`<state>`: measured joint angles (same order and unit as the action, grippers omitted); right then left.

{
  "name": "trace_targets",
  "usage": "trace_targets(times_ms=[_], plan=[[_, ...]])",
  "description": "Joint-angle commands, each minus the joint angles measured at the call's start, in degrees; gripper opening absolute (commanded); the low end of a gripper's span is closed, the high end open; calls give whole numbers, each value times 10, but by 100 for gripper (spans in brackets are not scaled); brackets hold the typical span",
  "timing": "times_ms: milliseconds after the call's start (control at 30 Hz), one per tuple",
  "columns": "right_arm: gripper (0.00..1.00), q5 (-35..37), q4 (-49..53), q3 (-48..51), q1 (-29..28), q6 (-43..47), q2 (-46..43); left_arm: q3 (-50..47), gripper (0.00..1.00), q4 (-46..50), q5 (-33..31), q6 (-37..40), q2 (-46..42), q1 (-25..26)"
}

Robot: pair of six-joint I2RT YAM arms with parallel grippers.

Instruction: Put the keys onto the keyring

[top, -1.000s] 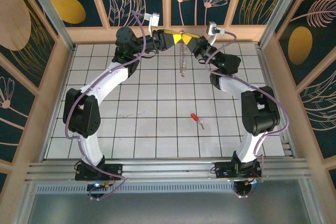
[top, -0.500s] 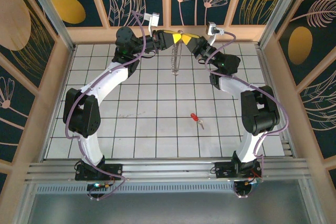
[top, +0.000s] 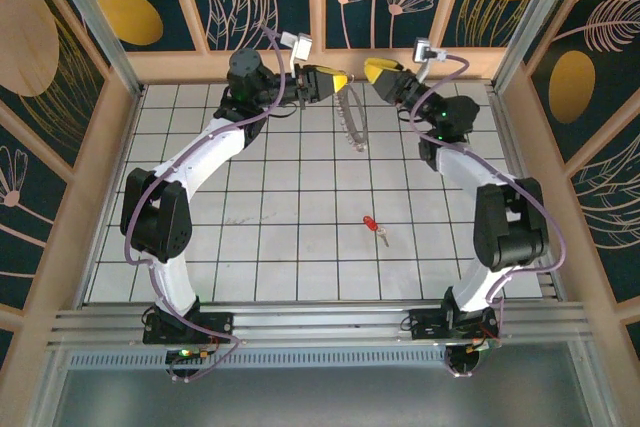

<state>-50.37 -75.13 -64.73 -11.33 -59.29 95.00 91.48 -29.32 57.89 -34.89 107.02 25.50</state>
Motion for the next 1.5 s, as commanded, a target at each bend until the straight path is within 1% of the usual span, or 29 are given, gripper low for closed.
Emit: trace_targets(times_ms=[0,67,133,267,433,600,833,1467], plan=[[63,-41,107,-7,9,65,-38,45,0,98,20,120,-18,3],[64,-52,157,-15,10,97,-46,63,0,159,23,179,-21,3],[65,-60,195,-18,10,125,-53,80,0,201,33,217,-20,1],[62,-86,239,-18,13,170,-62,105,0,240,65,246,-12,-1],[55,-133,224,7,21,185,-75,139,0,272,111,253,2,-1],[51,-163,205,28,21,189,-93,157,0,292,144,263,9,-1],[43,-154,162,36,13,169,-97,168,0,312,162,267,17,-2],[43,-145,158,-2,-24,164,-63,165,0,321,166,271,18,-1]])
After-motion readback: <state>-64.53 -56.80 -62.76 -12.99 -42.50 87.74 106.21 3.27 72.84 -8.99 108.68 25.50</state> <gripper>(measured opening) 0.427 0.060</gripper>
